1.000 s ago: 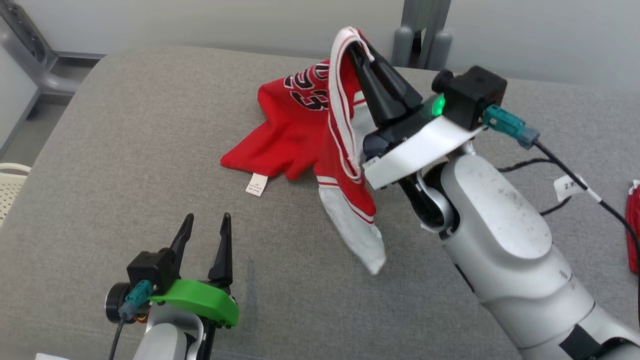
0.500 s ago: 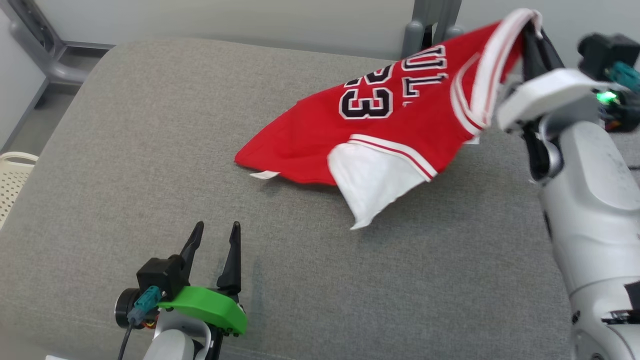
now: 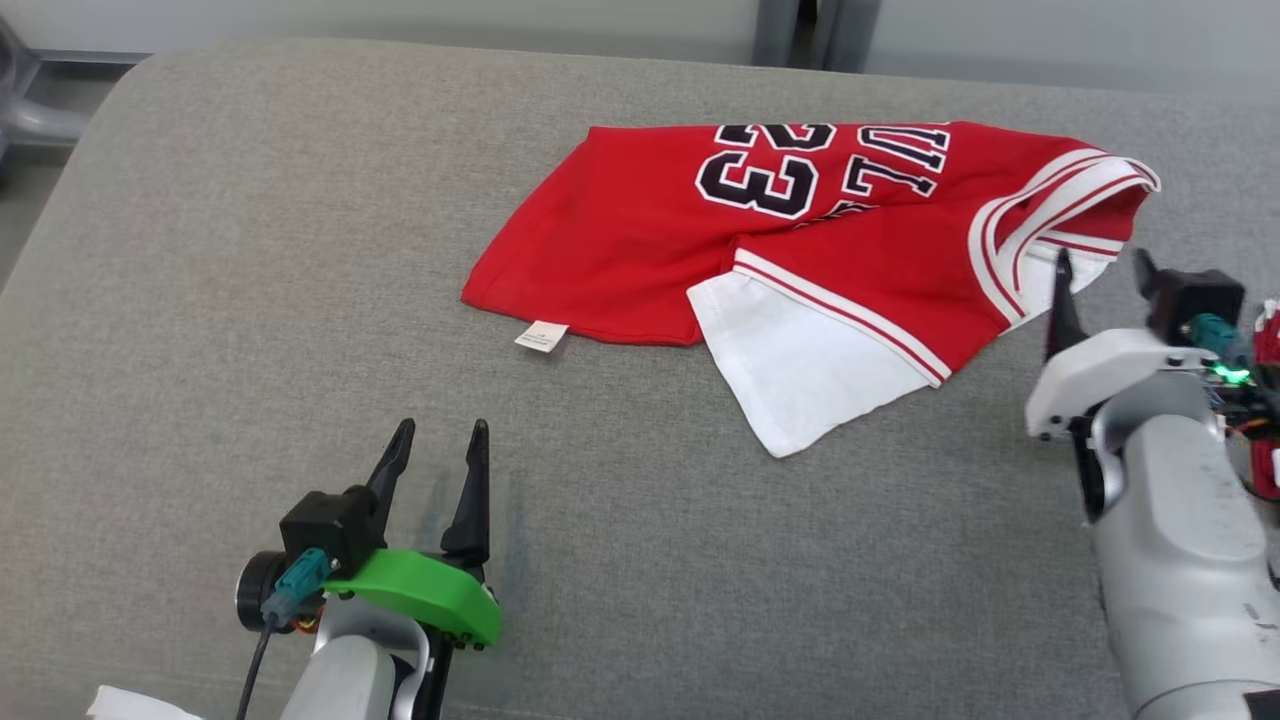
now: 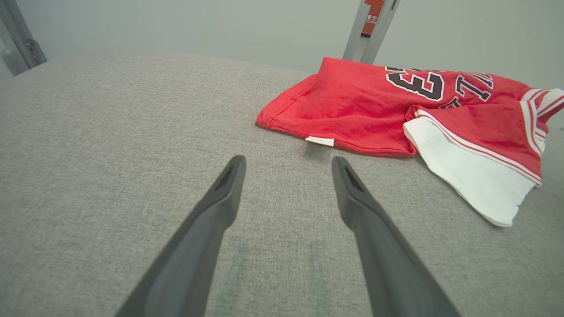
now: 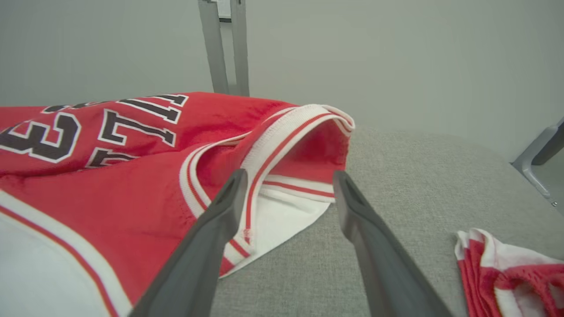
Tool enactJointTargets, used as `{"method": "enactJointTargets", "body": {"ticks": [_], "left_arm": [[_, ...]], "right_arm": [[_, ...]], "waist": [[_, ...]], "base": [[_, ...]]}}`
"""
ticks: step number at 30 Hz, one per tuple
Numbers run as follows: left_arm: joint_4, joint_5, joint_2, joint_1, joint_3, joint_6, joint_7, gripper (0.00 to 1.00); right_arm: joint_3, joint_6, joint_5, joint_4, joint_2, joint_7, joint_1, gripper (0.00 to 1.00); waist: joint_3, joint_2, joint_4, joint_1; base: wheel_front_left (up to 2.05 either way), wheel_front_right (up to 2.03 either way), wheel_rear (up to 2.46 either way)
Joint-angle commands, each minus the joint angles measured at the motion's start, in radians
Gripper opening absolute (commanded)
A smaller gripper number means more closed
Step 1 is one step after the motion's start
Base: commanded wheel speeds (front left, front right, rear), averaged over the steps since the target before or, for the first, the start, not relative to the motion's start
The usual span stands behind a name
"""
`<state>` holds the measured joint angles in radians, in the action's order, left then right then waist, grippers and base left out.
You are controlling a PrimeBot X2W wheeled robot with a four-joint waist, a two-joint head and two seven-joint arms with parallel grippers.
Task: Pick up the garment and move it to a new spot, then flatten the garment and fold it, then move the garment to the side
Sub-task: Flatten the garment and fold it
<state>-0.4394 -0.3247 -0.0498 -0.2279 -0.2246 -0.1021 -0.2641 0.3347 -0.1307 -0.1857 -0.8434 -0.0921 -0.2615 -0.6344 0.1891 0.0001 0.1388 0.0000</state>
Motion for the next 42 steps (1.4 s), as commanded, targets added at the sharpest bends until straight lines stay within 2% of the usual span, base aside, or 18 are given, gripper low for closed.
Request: {"method": "enactJointTargets", "body": {"ticks": [1, 9, 11, 15, 22, 23, 25, 28, 32, 37, 42], "left_arm": [[0.001, -0.012, -0.002, -0.019, -0.001, 0.005, 0.000, 1.00], [-0.001, -0.034, -0.003, -0.026, -0.032, 0.008, 0.000, 1.00], [0.000, -0.042, -0.003, -0.026, -0.040, 0.012, 0.000, 1.00], [0.003, -0.050, -0.003, -0.018, -0.048, 0.017, 0.000, 1.00], [0.011, -0.055, -0.003, -0.008, -0.043, 0.021, 0.000, 1.00], [0.013, -0.054, -0.003, -0.008, -0.041, 0.022, 0.000, 1.00], [0.013, -0.051, -0.003, -0.009, -0.037, 0.023, 0.000, 1.00], [0.006, -0.045, -0.003, -0.001, -0.027, 0.025, 0.000, 1.00], [-0.004, -0.051, -0.003, 0.013, -0.008, 0.027, 0.000, 1.00], [-0.016, -0.055, -0.003, 0.033, 0.014, 0.033, 0.000, 1.00], [-0.028, -0.049, -0.003, 0.046, 0.056, 0.041, 0.000, 1.00]], "right_arm": [[-0.050, 0.000, 0.024, 0.035, 0.013, -0.003, 0.027, 1.00], [-0.560, 0.000, 0.221, 0.175, 0.039, -0.004, 0.183, 1.00], [-0.642, 0.000, 0.251, 0.180, 0.037, -0.004, 0.202, 1.00], [-0.741, 0.001, 0.287, 0.137, 0.013, -0.004, 0.213, 1.00], [-0.758, 0.001, 0.308, 0.004, -0.001, 0.000, 0.179, 1.00], [-0.762, 0.001, 0.307, -0.001, 0.000, 0.000, 0.172, 0.95], [-0.771, 0.001, 0.297, -0.014, 0.000, 0.000, 0.169, 0.00], [-0.770, 0.001, 0.287, -0.007, -0.008, 0.000, 0.176, 0.00], [-0.688, 0.001, 0.304, 0.081, -0.044, -0.001, 0.229, 0.00], [-0.597, 0.001, 0.315, 0.224, -0.110, -0.002, 0.360, 0.00], [-0.531, 0.001, 0.316, 0.314, -0.153, -0.002, 0.479, 0.00]], "waist": [[0.014, -0.0001, -0.025, 0.0000], [0.025, -0.0001, -0.017, 0.0000], [0.026, -0.0001, -0.004, 0.0000], [0.027, -0.0001, 0.019, 0.0000], [0.035, -0.0001, 0.038, 0.0000], [0.037, -0.0001, 0.037, 0.0000], [0.038, -0.0001, 0.033, 0.0000], [0.028, -0.0001, 0.019, 0.0000], [0.001, -0.0001, -0.022, 0.0000], [-0.040, -0.0001, -0.084, 0.0000], [-0.060, -0.0001, -0.143, 0.0000]], "base": [[0.00, 0.00, 0.00], [0.00, 0.00, 0.00], [0.00, 0.00, 0.00], [0.00, 0.00, 0.00], [0.00, 0.00, 0.00], [0.00, 0.00, 0.00], [0.00, 0.00, 0.00], [0.00, 0.00, 0.00], [0.00, 0.00, 0.00], [0.00, 0.00, 0.00], [0.00, 0.00, 0.00]]}}
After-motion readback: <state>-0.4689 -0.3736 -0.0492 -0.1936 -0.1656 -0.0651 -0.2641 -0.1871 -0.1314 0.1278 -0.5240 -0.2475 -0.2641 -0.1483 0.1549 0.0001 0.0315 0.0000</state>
